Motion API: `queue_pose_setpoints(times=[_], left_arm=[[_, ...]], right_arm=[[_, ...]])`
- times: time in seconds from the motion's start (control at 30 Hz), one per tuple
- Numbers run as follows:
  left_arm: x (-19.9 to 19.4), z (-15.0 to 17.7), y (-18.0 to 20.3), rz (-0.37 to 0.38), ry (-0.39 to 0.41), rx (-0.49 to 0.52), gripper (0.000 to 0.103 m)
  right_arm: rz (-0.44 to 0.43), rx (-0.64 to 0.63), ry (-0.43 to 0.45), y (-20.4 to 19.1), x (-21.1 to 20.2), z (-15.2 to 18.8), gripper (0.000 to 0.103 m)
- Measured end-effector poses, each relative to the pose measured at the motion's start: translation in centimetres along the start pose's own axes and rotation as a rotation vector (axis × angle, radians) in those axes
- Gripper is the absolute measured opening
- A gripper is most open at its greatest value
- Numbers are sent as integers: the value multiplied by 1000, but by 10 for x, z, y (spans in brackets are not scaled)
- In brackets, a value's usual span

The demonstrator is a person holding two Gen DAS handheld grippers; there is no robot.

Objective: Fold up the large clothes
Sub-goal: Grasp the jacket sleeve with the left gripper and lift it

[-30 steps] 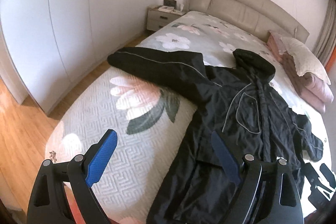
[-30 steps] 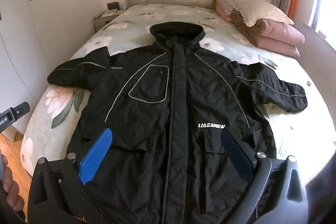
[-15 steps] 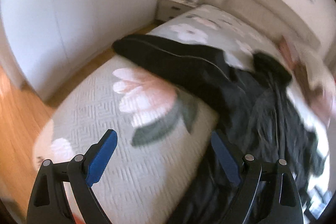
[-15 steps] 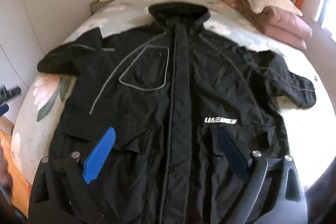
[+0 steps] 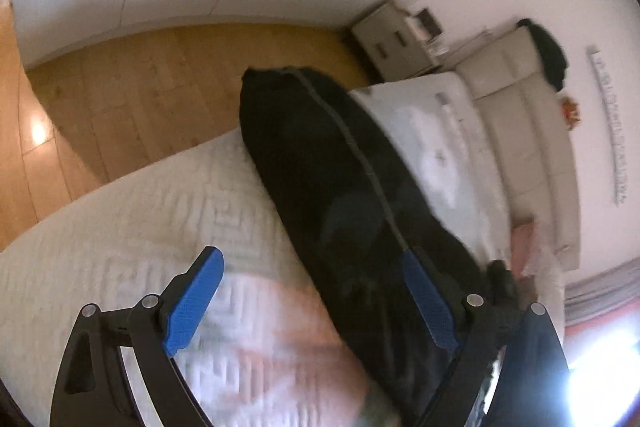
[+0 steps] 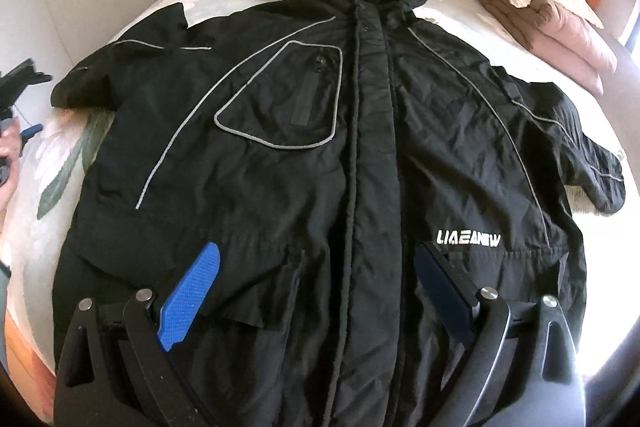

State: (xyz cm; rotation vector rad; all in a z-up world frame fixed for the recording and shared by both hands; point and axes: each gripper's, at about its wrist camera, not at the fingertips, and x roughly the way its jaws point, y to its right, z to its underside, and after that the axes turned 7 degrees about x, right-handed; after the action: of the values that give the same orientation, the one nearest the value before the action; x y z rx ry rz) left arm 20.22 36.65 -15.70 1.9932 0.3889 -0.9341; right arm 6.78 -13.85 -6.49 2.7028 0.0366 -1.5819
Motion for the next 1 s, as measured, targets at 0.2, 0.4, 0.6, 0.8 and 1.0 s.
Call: queue_pose_setpoints(times=[0.2, 0.4, 0.6, 0.8, 1.0], left_arm=[[29, -15, 19, -24, 51, 58, 90], [29, -31, 43, -79, 106, 195, 15], [-71, -4, 50, -69, 354, 263, 14], [-41, 26, 48, -256, 272, 355, 14], [-52, 52, 100, -139, 330, 592, 13]], right_arm=[[32, -28, 20, 1, 1, -5, 98], [44, -71, 43, -6, -3, -4, 87], [-21, -101, 107, -21, -20, -30, 68], [-49, -55, 123, -34, 9, -64, 68], [-42, -12, -120, -30, 87, -59, 59]])
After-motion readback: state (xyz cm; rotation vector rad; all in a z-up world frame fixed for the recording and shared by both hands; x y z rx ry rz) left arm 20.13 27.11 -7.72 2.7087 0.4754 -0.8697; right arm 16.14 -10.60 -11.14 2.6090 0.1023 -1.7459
